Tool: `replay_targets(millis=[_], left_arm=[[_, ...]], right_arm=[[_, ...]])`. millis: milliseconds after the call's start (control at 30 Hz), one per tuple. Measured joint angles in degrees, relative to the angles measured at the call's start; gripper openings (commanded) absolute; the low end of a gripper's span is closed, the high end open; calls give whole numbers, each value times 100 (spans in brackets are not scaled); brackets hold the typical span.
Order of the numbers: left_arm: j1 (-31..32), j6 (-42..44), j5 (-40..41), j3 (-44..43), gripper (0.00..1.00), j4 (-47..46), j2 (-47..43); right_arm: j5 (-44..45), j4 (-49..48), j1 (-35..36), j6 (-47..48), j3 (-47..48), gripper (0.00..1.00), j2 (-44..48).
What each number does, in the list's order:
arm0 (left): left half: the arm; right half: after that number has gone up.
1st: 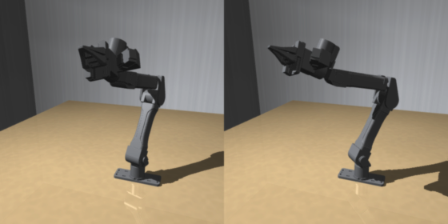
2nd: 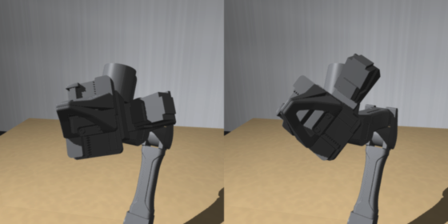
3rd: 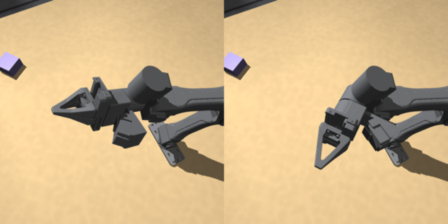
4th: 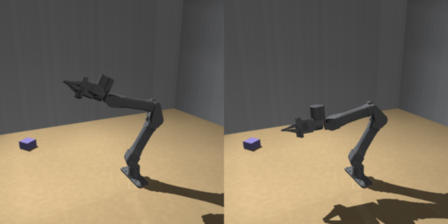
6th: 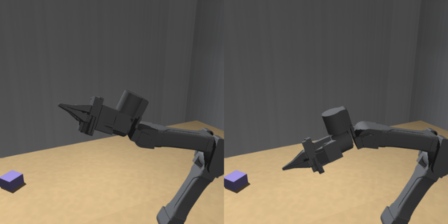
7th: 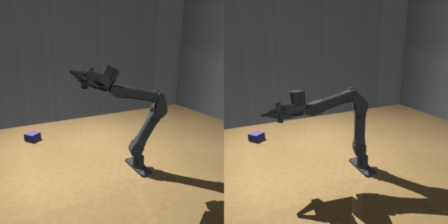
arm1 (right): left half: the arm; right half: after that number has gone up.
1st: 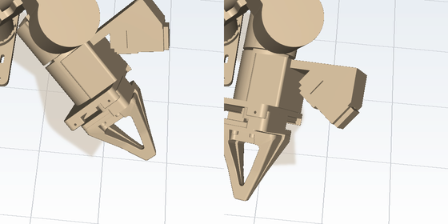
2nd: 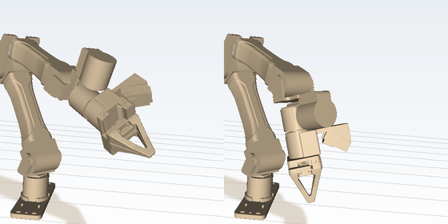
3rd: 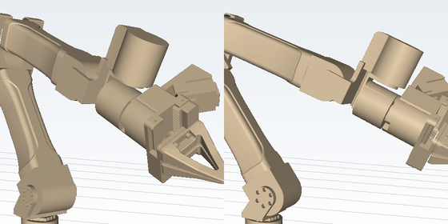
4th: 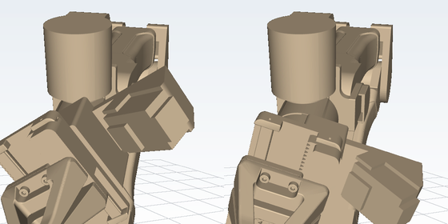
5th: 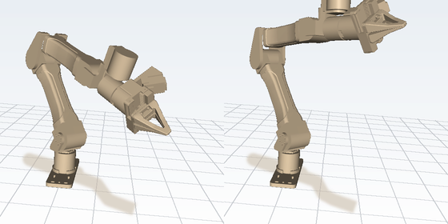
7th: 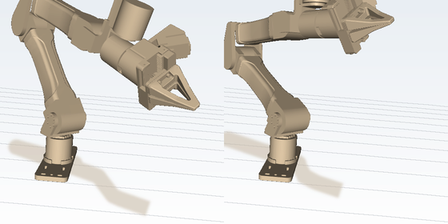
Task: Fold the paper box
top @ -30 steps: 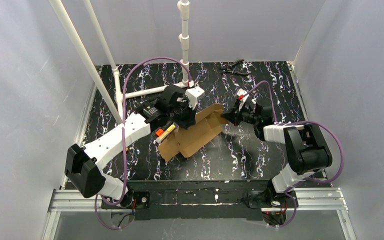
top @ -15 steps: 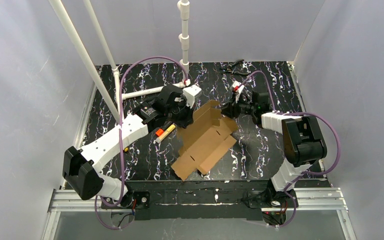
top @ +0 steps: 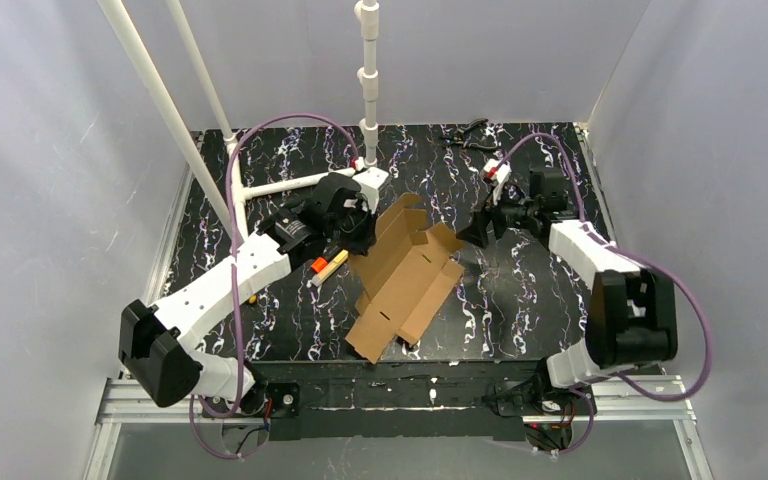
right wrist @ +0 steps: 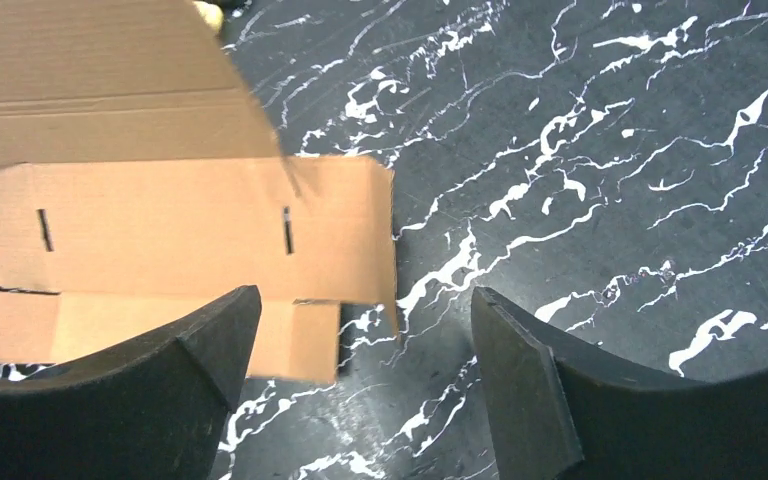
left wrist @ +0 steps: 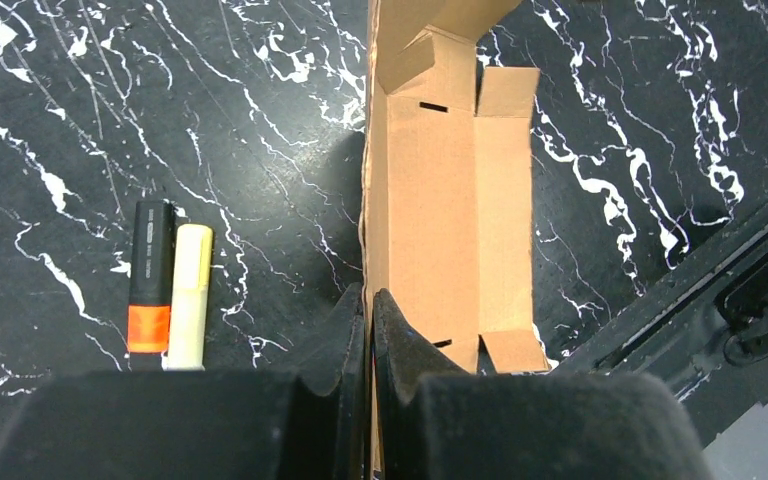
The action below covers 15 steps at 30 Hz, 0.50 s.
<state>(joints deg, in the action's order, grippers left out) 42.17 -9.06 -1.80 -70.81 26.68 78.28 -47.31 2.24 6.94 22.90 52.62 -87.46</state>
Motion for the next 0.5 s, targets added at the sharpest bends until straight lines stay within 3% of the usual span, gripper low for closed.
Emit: replay_targets(millis=[200, 333, 500], left_arm=[[-4, -254, 144, 142, 0, -103, -315], [-4, -361, 151, 289, 0, -205, -396], [-4, -446, 149, 409, 0, -282, -396]], right_arm=[[4, 214, -15, -173, -433, 86, 579], [238, 136, -7, -693, -1069, 85, 271], [442, -280, -7, -1237, -1150, 84, -284]])
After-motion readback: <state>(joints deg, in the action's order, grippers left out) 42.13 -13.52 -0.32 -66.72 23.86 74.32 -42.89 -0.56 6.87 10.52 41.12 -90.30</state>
